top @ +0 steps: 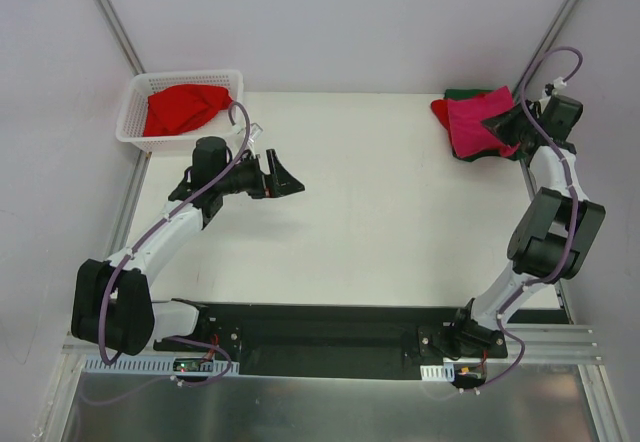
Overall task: Fold and stack the t-shirts
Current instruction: Put the neatly folded tshirt into the corner of the board with the right arm
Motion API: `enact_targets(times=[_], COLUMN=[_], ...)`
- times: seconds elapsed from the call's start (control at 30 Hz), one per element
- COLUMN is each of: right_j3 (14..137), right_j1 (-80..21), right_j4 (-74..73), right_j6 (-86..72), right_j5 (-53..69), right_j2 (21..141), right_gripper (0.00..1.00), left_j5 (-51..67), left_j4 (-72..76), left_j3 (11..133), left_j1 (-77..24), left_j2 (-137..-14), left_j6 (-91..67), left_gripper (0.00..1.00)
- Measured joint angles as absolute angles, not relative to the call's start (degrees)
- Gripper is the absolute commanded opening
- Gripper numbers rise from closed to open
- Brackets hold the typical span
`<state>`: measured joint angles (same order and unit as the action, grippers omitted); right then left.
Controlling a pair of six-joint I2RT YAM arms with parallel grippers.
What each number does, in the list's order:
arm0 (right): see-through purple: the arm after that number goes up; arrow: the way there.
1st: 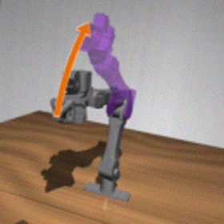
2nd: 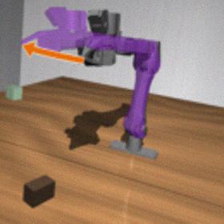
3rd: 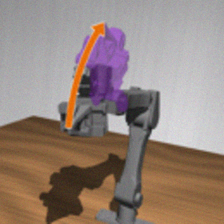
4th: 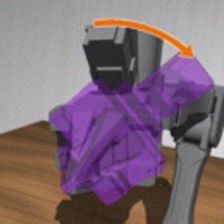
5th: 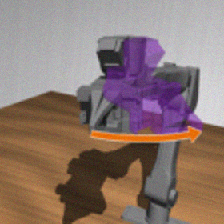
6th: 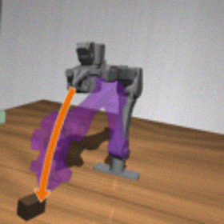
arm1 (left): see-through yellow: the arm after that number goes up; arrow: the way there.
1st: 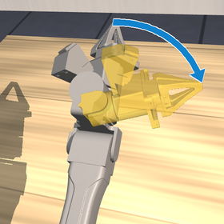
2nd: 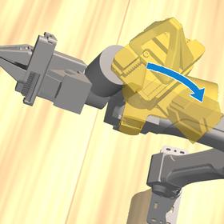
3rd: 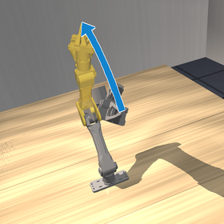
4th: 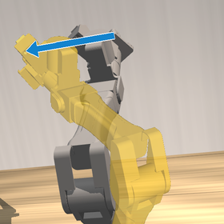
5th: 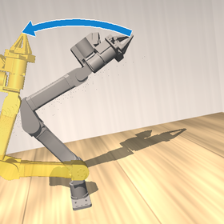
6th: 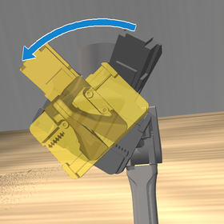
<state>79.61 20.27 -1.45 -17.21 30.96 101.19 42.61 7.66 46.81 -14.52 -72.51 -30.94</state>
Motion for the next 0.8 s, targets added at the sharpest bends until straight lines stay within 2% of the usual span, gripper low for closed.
enact_targets(times=[0.1, 0.27, 0.6, 0.8], right_j3=[79.7, 79.7, 81.4, 84.7], right_j1=[21.1, 23.2, 27.1, 27.1], right_j4=[3.5, 12.8, 49.6, 58.4], right_j6=[-20.8, -28.8, -57.9, -65.6], right_j5=[34.0, 40.1, 50.2, 52.8], right_j2=[103.8, 110.4, 127.2, 133.6], right_gripper=[0.01, 0.01, 0.01, 0.01], left_j5=[43.1, 43.5, 44.8, 44.9], left_j4=[8.2, 9.4, 11.2, 11.8], left_j3=[46.8, 46.8, 46.8, 46.8], left_j1=[-14.5, -14.5, -14.5, -14.5], left_j2=[-72.6, -74.0, -77.0, -78.3], left_j6=[-31.2, -31.8, -32.5, -32.7], left_gripper=[0.87, 0.88, 0.88, 0.88])
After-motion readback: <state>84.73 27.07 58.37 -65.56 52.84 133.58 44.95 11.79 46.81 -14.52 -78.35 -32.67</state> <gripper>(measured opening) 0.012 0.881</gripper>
